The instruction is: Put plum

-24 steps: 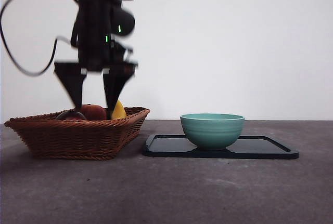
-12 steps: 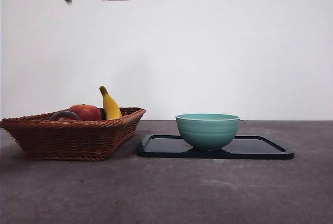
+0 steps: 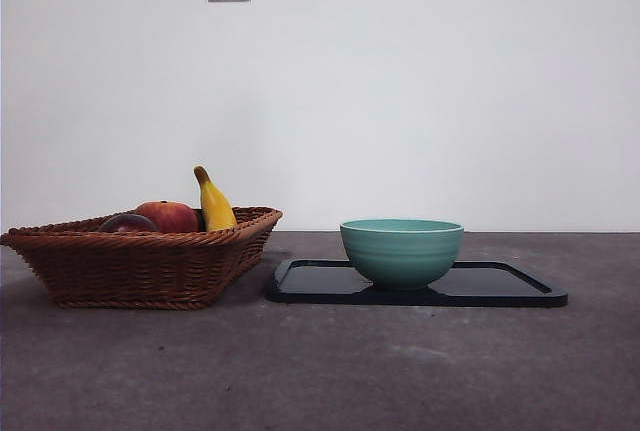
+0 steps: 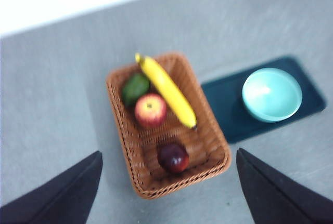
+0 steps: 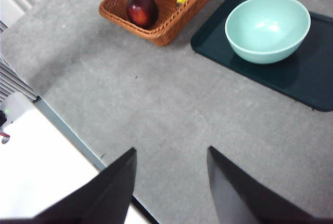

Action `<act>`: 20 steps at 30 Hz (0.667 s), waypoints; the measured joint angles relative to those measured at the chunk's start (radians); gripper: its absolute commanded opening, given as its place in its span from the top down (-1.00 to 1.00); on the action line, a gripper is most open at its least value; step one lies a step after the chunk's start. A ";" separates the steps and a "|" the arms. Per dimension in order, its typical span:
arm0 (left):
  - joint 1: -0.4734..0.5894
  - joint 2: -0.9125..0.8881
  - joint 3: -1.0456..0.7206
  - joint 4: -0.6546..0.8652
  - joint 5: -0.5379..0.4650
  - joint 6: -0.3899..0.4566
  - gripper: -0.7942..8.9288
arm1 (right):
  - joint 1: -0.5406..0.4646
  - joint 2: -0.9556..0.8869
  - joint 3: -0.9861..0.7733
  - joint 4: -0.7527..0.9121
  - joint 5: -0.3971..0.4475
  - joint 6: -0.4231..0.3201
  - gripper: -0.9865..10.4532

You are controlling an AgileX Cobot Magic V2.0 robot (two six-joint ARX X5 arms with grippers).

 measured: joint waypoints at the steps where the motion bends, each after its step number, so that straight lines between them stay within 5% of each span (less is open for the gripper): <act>1: 0.000 -0.030 -0.008 0.000 0.011 0.001 -0.01 | 0.000 0.000 0.000 0.005 0.000 0.000 0.45; 15: 0.000 -0.467 -0.548 0.013 0.077 -0.005 -0.01 | 0.000 0.000 0.000 0.032 0.000 0.010 0.45; 20: 0.000 -0.579 -0.741 0.080 0.185 -0.008 -0.01 | 0.000 0.000 0.000 0.032 0.000 0.025 0.45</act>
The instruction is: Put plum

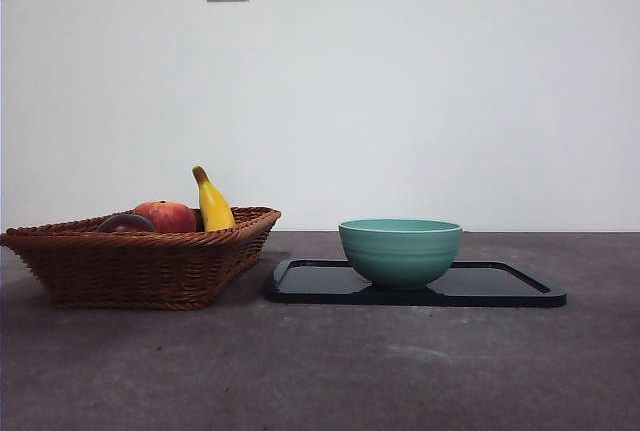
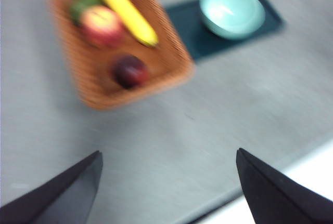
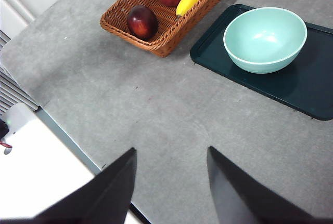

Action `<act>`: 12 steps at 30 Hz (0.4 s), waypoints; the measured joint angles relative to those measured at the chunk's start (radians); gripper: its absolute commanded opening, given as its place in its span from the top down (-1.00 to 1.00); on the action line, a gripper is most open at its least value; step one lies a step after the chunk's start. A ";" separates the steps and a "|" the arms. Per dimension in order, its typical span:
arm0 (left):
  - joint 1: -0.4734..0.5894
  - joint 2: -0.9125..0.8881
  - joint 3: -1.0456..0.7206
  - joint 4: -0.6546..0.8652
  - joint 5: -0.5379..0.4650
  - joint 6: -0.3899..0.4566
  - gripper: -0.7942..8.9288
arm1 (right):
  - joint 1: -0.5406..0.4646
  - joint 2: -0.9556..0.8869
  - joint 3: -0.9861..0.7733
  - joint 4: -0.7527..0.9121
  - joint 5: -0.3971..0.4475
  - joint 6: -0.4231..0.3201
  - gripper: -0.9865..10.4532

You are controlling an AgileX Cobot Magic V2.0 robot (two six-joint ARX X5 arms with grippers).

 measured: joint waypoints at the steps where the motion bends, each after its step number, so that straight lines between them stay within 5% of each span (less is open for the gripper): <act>1: 0.000 -0.020 -0.039 0.011 0.030 -0.001 -0.01 | 0.000 0.000 0.000 0.000 0.000 0.002 0.45; 12: 0.000 -0.083 -0.333 0.151 0.252 0.006 0.00 | 0.000 0.000 0.000 0.000 0.000 0.031 0.45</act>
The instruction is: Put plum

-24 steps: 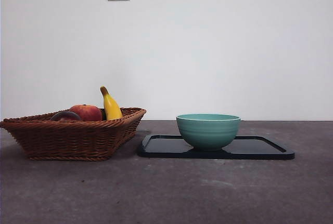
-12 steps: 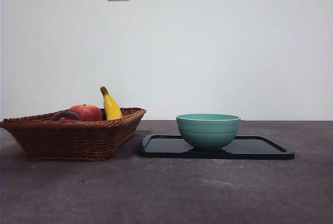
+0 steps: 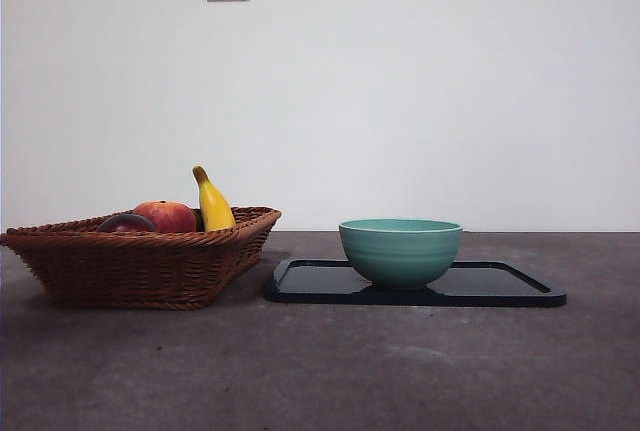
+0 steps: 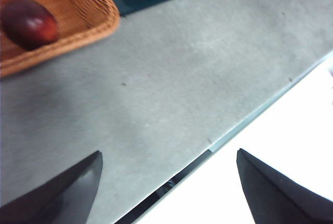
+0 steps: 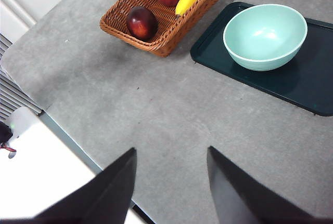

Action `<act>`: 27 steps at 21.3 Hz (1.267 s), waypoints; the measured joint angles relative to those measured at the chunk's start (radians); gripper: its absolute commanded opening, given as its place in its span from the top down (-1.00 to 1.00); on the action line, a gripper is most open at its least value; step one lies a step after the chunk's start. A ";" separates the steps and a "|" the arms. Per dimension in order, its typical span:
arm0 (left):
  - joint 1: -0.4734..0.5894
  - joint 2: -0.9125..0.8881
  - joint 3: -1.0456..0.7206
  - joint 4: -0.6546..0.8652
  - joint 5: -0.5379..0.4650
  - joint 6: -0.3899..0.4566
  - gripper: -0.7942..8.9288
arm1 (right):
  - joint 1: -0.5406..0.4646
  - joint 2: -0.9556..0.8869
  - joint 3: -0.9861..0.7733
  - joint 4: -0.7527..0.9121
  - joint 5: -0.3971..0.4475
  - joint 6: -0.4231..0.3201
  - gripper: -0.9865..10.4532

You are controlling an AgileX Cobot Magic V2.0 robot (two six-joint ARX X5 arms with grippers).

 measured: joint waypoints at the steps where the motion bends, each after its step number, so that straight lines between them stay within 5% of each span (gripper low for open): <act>1: 0.000 0.001 -0.011 0.011 0.006 0.000 0.00 | 0.000 0.000 0.000 0.000 0.000 0.002 0.45; 15: 0.000 0.000 -0.019 0.091 0.024 0.003 0.00 | -0.004 0.228 0.001 0.203 0.056 0.150 0.43; 27: 0.000 0.000 -0.019 0.092 0.024 0.003 0.00 | -0.112 0.910 0.343 0.321 0.129 0.129 0.34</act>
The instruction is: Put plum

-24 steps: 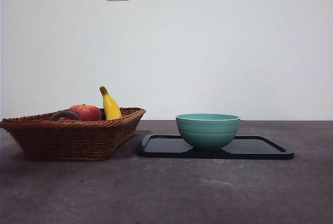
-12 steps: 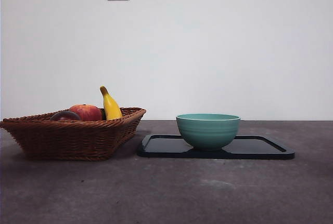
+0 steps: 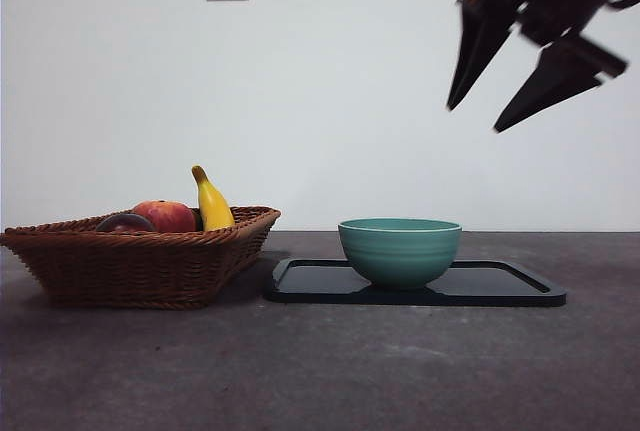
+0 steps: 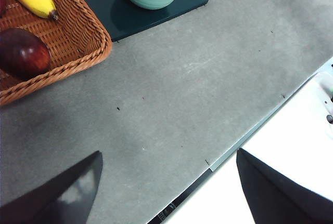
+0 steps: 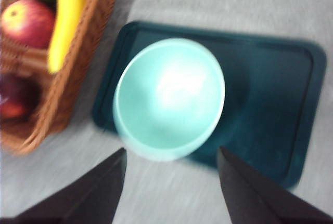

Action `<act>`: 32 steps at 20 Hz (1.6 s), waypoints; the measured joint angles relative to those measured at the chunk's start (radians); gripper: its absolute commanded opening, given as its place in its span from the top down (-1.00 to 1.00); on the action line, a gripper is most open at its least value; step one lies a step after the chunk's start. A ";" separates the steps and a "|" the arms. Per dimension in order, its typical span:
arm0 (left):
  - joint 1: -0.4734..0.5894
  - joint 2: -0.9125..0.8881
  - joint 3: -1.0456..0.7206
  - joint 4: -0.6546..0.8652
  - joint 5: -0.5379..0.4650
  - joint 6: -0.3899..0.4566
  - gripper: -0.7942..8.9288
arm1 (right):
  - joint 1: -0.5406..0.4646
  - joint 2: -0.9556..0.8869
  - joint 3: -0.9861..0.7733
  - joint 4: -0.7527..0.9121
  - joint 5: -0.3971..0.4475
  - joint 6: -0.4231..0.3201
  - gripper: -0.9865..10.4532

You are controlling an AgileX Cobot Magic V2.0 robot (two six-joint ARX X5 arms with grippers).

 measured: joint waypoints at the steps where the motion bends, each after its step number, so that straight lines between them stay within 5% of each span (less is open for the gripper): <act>1: 0.000 0.000 0.000 0.000 0.000 0.000 0.00 | 0.000 0.042 0.031 0.002 0.005 -0.006 0.34; 10: 0.000 0.000 0.000 0.000 0.000 0.000 0.00 | 0.000 0.303 0.108 0.089 0.052 -0.026 0.35; 18: 0.000 0.000 0.000 0.000 0.000 0.000 0.00 | 0.000 0.403 0.108 0.107 0.055 -0.027 0.65; 21: 0.000 0.000 0.000 0.000 0.000 0.000 0.00 | 0.000 0.406 0.109 0.129 0.055 -0.029 0.82; 27: 0.000 0.000 0.000 -0.005 0.000 0.000 0.00 | -0.002 0.393 0.129 0.120 0.056 -0.032 0.82; 32: 0.000 0.000 0.000 0.000 0.000 0.000 0.00 | -0.003 0.182 0.144 0.070 0.055 -0.040 0.82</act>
